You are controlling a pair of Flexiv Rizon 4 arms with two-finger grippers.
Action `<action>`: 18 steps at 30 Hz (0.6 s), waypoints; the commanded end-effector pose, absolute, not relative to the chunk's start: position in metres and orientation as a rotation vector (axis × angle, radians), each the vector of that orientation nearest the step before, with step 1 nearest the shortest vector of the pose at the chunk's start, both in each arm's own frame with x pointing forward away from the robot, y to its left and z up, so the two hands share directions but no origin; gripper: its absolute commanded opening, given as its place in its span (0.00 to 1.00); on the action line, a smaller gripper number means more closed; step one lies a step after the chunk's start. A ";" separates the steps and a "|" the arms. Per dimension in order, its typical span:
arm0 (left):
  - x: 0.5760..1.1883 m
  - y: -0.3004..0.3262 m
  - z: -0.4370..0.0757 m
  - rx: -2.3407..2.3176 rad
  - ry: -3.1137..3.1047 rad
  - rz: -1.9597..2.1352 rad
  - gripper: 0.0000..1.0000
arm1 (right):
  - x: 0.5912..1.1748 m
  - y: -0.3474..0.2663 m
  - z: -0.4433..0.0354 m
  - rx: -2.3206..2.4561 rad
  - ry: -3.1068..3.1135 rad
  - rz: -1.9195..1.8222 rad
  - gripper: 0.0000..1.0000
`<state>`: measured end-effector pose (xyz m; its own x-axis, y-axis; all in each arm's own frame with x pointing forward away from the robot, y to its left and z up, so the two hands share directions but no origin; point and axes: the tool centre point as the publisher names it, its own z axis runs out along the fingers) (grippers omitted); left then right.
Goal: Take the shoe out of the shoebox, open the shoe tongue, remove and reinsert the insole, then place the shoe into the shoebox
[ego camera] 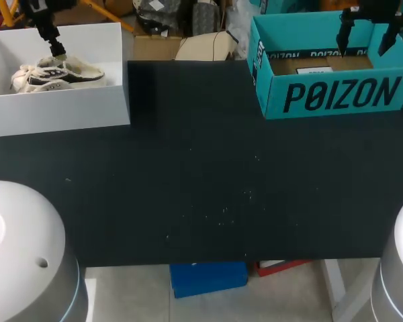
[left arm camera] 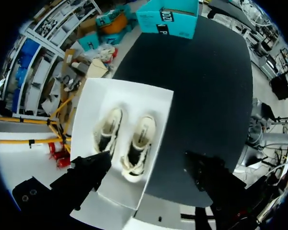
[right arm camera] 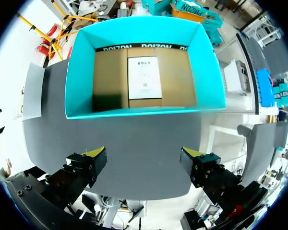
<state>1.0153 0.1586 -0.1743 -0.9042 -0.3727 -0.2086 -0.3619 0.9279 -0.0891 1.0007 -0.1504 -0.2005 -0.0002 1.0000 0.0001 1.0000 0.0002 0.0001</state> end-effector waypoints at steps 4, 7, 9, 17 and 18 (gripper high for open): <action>1.033 0.194 -0.208 0.442 2.929 -0.035 0.49 | 1.001 -0.150 -0.200 2.222 2.222 -0.001 1.00; 1.042 0.208 -0.221 0.408 2.960 -0.002 0.41 | 1.001 -0.150 -0.200 2.222 2.222 -0.001 1.00; 1.049 0.216 -0.232 0.380 2.979 -0.035 0.46 | 1.001 -0.150 -0.200 2.222 2.222 -0.001 1.00; 1.069 0.223 -0.271 0.369 3.028 0.038 0.47 | 1.001 -0.150 -0.200 2.222 2.222 -0.001 1.00; 1.072 0.223 -0.276 0.353 3.032 0.045 0.47 | 1.001 -0.150 -0.200 2.222 2.222 -0.001 1.00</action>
